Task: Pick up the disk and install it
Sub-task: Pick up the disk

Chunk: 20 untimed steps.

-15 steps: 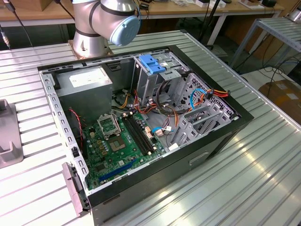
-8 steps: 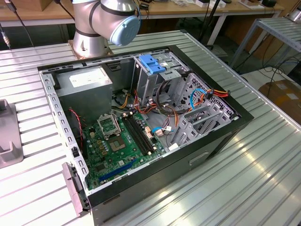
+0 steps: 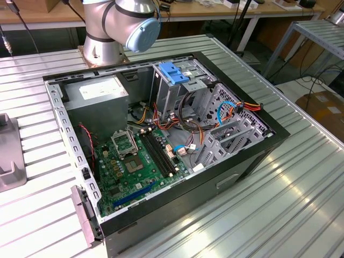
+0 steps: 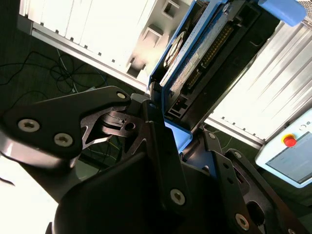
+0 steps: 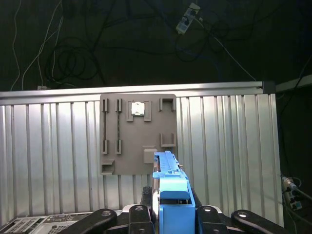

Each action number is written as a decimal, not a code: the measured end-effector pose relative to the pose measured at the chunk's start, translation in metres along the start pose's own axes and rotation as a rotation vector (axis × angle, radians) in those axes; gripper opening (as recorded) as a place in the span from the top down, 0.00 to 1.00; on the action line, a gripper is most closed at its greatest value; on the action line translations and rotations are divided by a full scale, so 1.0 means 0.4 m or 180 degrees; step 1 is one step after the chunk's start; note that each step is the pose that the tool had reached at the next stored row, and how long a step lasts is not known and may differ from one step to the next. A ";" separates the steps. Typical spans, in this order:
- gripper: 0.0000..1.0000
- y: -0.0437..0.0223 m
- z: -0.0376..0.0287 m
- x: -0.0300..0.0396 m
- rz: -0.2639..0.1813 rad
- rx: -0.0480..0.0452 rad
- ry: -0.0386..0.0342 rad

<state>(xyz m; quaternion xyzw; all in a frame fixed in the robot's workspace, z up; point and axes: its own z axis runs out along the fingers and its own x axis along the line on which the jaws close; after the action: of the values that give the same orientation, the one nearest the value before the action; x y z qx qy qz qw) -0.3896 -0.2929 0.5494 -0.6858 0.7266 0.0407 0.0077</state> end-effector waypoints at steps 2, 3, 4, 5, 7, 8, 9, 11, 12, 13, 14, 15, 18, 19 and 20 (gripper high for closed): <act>0.63 -0.001 0.000 0.000 0.0000 0.0000 0.0000; 0.63 -0.003 0.000 0.000 0.0000 0.0000 0.0000; 0.63 -0.003 0.000 0.000 0.0000 0.0000 0.0000; 0.63 -0.004 0.000 0.000 0.0000 0.0000 0.0000; 0.63 -0.006 0.000 0.000 0.0000 0.0000 0.0000; 0.63 -0.006 0.000 0.000 0.0000 0.0000 0.0000; 0.63 -0.007 0.000 0.000 0.0000 0.0000 0.0000; 0.63 -0.009 0.000 0.000 0.0000 0.0000 0.0000; 0.63 -0.010 0.000 0.000 0.0000 0.0000 0.0000; 0.63 -0.011 -0.001 0.000 0.0000 0.0000 0.0000; 0.63 -0.012 -0.001 0.000 0.0000 0.0000 0.0000; 0.63 -0.013 -0.001 0.000 0.0000 0.0000 0.0000; 0.63 -0.016 -0.001 0.000 0.0000 0.0000 0.0000; 0.63 -0.018 -0.001 0.000 0.0000 0.0000 0.0000; 0.63 -0.019 -0.001 0.000 0.0000 0.0000 0.0000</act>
<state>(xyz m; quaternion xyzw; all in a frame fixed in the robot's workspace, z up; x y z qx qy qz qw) -0.3821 -0.2932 0.5494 -0.6858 0.7266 0.0407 0.0077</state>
